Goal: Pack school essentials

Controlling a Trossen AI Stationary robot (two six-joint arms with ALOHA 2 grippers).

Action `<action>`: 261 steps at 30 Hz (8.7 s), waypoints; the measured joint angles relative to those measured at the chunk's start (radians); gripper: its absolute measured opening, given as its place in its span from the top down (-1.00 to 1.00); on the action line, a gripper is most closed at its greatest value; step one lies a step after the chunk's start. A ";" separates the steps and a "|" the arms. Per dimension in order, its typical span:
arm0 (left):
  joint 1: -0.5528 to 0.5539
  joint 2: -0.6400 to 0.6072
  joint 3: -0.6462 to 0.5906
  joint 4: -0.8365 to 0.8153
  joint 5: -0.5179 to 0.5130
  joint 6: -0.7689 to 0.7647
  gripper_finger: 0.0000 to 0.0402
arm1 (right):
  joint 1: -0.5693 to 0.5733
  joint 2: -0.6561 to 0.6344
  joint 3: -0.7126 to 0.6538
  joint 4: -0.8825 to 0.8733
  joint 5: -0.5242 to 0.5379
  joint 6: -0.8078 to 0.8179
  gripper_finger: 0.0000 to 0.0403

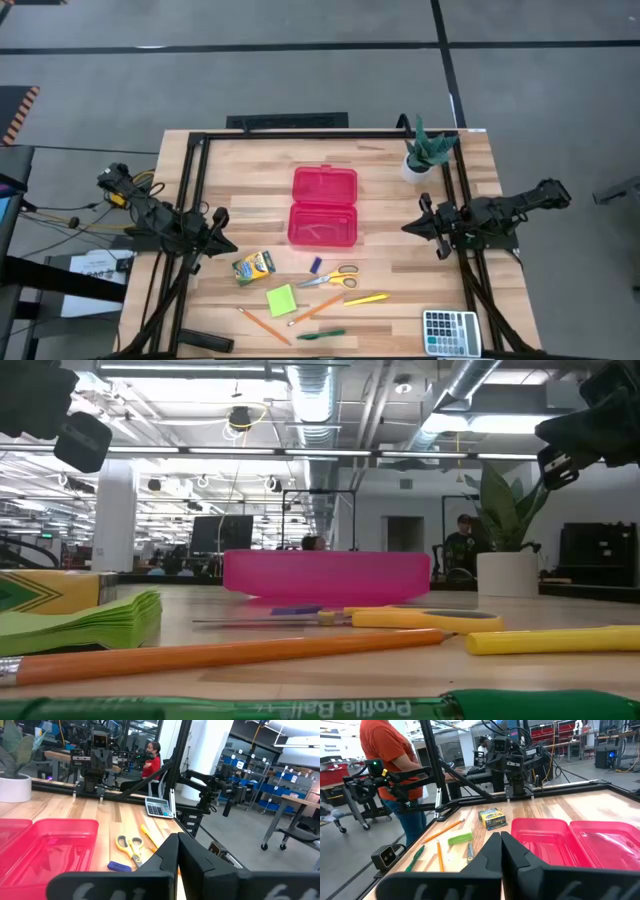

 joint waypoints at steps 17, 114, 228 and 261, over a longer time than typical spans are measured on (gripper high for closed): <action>0.000 0.000 0.000 0.000 0.000 0.000 1.00 | 0.000 0.000 0.000 0.000 0.000 0.000 0.97; 0.062 1.294 1.004 -0.196 -0.355 -0.591 -0.13 | -0.007 0.000 0.000 0.056 0.002 0.727 0.97; 0.138 2.114 1.434 -0.306 -0.174 -0.502 0.82 | -0.033 0.017 0.000 0.007 -0.051 0.636 0.97; 0.380 1.944 1.779 -1.016 -0.124 -0.235 0.82 | -0.033 0.018 0.000 0.005 -0.051 0.634 0.97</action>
